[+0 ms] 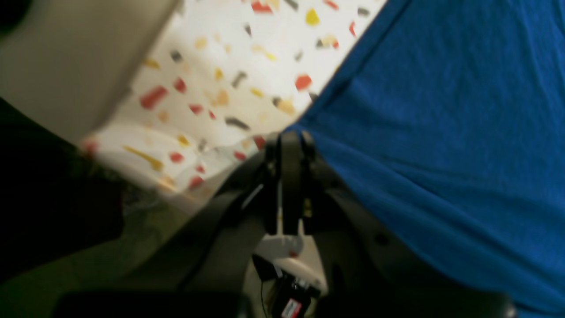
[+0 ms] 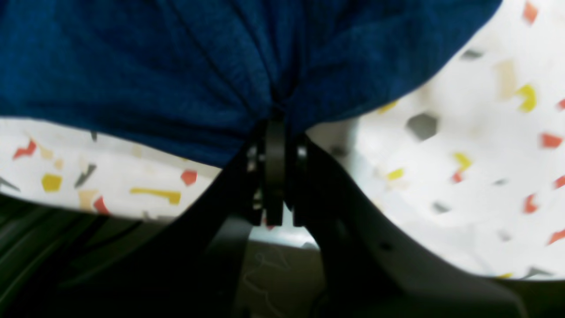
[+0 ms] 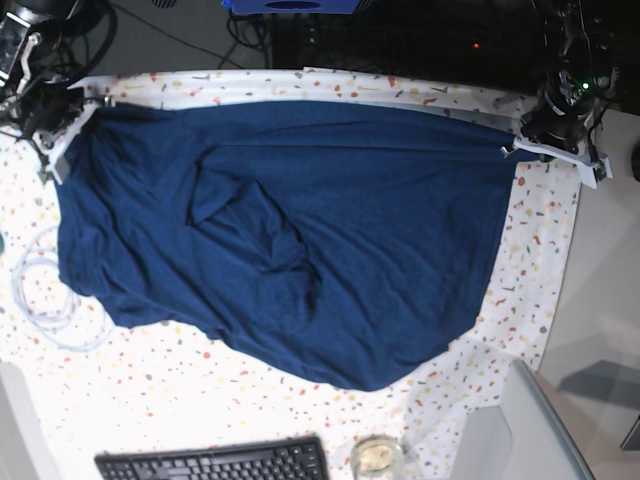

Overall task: Layout the t-shirt on the table in an organized manner, then fold the t-shirt properly
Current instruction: 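Release the shirt edge with the right gripper and raise it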

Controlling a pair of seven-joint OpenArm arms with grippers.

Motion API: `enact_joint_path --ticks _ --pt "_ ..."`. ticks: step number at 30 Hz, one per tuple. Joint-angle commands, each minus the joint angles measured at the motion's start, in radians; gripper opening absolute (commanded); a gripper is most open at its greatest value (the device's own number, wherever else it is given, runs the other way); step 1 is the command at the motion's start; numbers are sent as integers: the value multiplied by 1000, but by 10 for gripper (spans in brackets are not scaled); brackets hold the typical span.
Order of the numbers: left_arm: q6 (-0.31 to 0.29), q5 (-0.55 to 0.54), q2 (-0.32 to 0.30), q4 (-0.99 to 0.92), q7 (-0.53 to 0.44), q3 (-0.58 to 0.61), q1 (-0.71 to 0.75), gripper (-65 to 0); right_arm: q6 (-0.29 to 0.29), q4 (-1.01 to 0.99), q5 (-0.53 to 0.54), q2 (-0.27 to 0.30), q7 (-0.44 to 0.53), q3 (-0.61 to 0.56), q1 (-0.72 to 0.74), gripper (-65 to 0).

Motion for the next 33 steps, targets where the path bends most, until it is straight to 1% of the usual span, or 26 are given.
enact_joint_path --ticks 1,4,5,6,7,9,12,13,15,16,18,19,21,24,25,27,28,30,33 --pt "1 3 -13 14 -17 -5 0 -650 1 16 8 15 6 9 5 -557" --pt "1 3 -11 15 -15 4 5 -650 -7 35 8 21 6 19 2 -368" --pt "1 3 -11 17 -15 4 16 -650 -44 56 8 21 7 45 -3 -314" --pt "1 3 -11 18 -15 4 22 -650 -81 82 8 17 10 73 -10 -282" --pt "1 3 -11 21 -15 4 28 -650 -112 121 8 14 27 96 -19 -273" --pt "1 3 -10 20 -15 1 39 -650 -152 188 8 1 73 108 -36 -284" --pt "1 3 -10 17 -15 -2 48 -650 -161 269 8 -15 107 107 -47 -297" --pt "1 3 -10 17 -15 -2 48 -650 -159 282 10 -17 107 101 -46 -320" --pt "1 3 -10 17 -15 -3 48 -650 -158 283 11 -15 112 38 -42 -423" --pt "1 3 -10 17 -15 -5 48 -650 -158 292 13 -14 112 4 -41 -498" --pt "1 3 -10 17 -15 -5 48 -650 -158 289 13 -14 113 -48 -35 -627" --pt "1 3 -10 17 -15 -3 48 -650 -158 282 10 -14 113 -67 -18 -650" --pt "1 3 -10 17 -15 -7 48 -650 -162 223 10 -14 113 -83 5 -629" --pt "1 3 -10 17 -15 -8 48 -650 -167 116 8 1 116 -79 34 -629" --pt "1 3 -10 17 -15 -8 48 -650 -169 96 8 17 130 -65 33 -629" --pt "1 3 -10 17 -15 -8 49 -650 -172 53 8 29 164 -40 31 -629" --pt "1 3 -10 17 -15 -7 49 -650 -187 27 7 32 179 -27 31 -629" --pt "1 3 -10 15 -15 -5 49 -650 -233 -27 7 64 205 -11 31 -629" --pt "1 3 -10 15 -15 -2 49 -650 -250 -94 7 97 233 -5 31 -629"
